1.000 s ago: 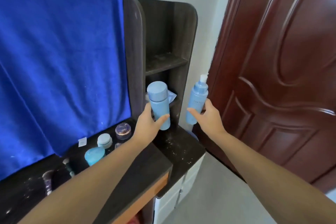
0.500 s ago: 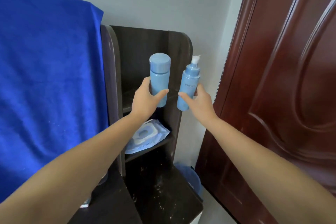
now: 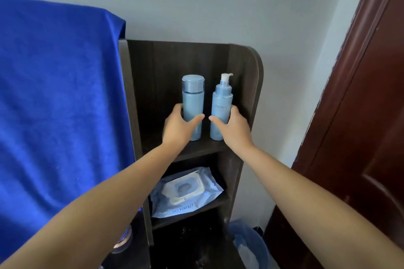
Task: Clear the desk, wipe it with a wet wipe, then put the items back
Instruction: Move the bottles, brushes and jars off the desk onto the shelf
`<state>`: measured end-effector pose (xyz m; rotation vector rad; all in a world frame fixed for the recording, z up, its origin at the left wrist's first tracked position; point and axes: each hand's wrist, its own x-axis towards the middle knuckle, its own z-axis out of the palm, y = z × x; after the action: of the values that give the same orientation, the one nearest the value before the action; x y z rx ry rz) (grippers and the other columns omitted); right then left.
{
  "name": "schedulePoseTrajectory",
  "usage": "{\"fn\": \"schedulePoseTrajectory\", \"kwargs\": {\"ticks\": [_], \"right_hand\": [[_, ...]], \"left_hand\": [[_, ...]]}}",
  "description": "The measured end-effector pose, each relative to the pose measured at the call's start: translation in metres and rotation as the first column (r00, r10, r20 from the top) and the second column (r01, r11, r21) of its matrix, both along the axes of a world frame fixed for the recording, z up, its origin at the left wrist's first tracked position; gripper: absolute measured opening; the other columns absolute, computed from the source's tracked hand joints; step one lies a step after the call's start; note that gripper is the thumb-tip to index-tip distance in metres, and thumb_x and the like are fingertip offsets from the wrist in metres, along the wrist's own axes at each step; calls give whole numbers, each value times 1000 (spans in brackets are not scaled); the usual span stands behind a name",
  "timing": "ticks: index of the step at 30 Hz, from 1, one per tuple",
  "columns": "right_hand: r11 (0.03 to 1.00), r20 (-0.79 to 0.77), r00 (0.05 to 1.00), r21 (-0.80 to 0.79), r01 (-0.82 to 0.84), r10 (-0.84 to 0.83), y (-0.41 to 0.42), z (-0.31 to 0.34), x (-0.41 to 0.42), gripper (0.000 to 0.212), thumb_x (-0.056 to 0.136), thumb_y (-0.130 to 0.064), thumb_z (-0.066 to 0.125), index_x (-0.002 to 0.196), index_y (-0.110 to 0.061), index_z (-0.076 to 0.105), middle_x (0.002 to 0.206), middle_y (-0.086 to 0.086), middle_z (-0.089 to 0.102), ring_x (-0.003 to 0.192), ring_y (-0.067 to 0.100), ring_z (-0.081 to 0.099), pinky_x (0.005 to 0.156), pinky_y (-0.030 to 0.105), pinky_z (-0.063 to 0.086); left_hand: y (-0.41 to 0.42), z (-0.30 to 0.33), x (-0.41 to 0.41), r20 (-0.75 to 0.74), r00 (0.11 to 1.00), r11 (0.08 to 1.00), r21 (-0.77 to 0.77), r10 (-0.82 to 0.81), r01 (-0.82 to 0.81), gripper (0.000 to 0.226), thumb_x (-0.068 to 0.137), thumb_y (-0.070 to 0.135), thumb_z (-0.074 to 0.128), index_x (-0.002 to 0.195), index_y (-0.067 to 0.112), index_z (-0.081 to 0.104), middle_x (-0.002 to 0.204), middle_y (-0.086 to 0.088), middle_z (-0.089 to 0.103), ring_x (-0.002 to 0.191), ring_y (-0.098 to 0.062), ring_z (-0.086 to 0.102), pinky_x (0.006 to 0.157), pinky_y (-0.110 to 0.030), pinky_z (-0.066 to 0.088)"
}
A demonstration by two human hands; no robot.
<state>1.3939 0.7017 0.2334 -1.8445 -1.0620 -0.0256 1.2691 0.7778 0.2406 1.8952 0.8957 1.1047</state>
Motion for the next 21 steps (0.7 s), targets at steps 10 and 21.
{"fn": "schedulePoseTrajectory", "kwargs": {"ticks": [10,21], "right_hand": [[995,53,997,-81,-50,54,17,-19,16,63,86,-19,60,138,-9,26,129,14,51,114,30,54,91,46,48],[982,61,994,-157,104,-95,42,-6,16,41,89,-20,57,120,-3,37,122,20,55,107,38,57,80,45,48]], "left_hand": [[13,-11,11,-137,990,998,39,45,-40,54,84,28,64,130,13,41,127,-7,54,113,-20,52,85,-28,43],[24,-9,49,-152,980,992,21,128,-126,53,83,31,64,127,12,41,129,-9,52,116,-25,51,85,-35,44]]}}
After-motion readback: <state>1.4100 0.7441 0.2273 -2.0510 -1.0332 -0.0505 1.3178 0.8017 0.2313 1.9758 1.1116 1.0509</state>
